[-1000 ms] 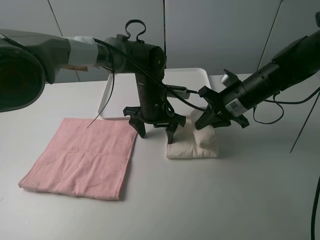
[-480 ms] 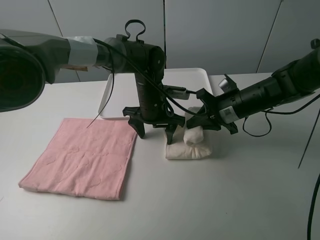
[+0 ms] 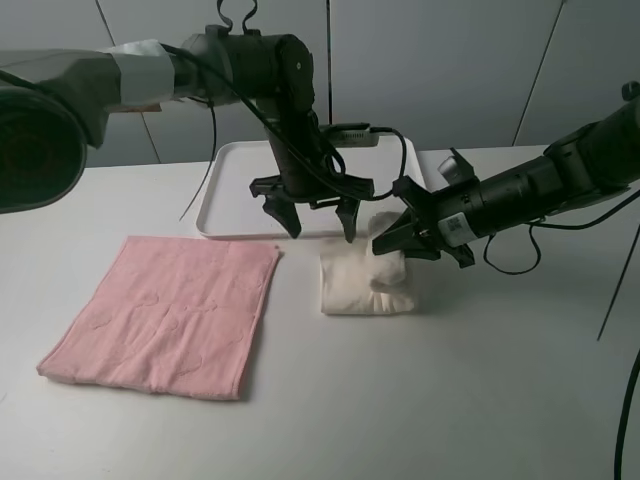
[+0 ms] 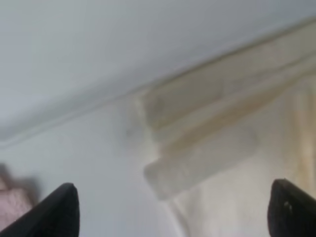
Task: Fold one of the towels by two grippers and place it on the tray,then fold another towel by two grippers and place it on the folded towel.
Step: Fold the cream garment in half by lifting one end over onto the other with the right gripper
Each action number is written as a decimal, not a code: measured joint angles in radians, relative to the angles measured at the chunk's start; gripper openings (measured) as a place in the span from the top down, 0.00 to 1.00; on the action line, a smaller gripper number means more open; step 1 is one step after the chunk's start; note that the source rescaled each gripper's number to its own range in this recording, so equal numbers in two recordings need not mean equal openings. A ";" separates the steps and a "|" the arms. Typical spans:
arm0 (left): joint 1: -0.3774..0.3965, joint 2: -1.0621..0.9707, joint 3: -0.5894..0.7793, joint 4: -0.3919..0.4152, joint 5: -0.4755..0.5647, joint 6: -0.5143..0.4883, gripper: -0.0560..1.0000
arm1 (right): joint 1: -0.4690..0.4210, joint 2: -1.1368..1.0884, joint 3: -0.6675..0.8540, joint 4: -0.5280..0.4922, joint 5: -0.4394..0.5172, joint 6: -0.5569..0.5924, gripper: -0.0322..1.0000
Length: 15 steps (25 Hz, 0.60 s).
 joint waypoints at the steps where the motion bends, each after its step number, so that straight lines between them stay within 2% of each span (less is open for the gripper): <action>1: 0.003 -0.004 -0.020 -0.004 0.000 0.007 0.02 | 0.000 0.000 0.000 0.008 0.000 -0.001 0.93; 5: 0.033 -0.023 -0.117 -0.013 0.001 0.025 0.02 | 0.000 0.000 0.000 0.041 0.000 -0.003 0.93; 9: 0.048 -0.035 -0.154 -0.011 0.001 0.035 0.02 | 0.000 0.000 0.000 0.052 0.000 -0.003 0.93; 11: 0.048 -0.035 -0.154 -0.011 0.001 0.042 0.02 | 0.000 0.000 0.000 0.061 0.000 -0.005 0.86; 15: 0.048 -0.035 -0.154 -0.011 0.004 0.050 0.02 | 0.005 0.000 0.001 0.129 0.004 -0.035 0.60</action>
